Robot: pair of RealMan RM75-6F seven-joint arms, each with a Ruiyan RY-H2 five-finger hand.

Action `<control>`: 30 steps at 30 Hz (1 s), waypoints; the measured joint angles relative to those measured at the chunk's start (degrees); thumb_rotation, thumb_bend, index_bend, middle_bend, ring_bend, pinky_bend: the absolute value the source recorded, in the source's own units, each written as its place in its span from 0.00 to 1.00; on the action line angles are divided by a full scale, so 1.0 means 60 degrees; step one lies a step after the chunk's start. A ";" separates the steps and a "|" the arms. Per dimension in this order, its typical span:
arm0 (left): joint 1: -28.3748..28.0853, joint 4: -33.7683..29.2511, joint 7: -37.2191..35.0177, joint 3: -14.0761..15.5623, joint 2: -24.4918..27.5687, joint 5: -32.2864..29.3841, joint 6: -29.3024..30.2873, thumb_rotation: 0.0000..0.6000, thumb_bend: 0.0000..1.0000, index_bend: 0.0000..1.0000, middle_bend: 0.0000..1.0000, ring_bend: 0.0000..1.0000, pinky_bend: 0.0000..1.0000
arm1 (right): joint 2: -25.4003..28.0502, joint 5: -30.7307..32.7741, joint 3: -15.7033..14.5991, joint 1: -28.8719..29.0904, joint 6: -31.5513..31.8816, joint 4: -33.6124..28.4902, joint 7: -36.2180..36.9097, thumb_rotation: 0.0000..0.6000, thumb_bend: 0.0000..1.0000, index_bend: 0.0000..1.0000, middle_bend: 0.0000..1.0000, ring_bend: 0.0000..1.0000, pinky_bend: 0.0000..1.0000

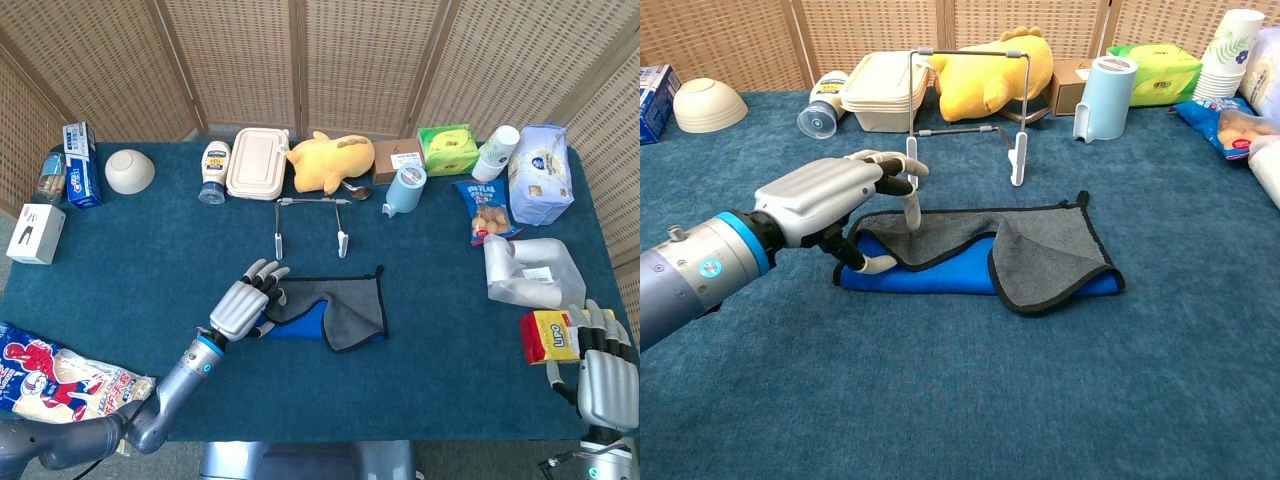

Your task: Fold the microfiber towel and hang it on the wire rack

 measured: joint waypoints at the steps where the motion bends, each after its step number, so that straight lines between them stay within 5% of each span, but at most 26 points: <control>1: -0.0011 0.0081 -0.0054 -0.0021 -0.0066 0.0013 0.0020 1.00 0.37 0.50 0.17 0.00 0.00 | 0.0016 -0.0006 -0.0006 -0.0019 0.0026 -0.0012 -0.0001 1.00 0.31 0.10 0.04 0.00 0.00; 12: 0.0039 0.0654 -0.0878 -0.0221 -0.0459 -0.0103 0.0132 1.00 0.39 0.65 0.24 0.00 0.00 | 0.0052 -0.0066 -0.0011 -0.0061 0.0110 -0.0089 -0.0071 1.00 0.31 0.10 0.05 0.00 0.00; 30: -0.0024 0.1008 -0.1138 -0.1038 -0.0623 -0.1014 -0.0099 1.00 0.39 0.63 0.25 0.00 0.00 | 0.0036 -0.0119 -0.0003 -0.0063 0.0139 -0.0112 -0.0116 1.00 0.31 0.10 0.05 0.00 0.00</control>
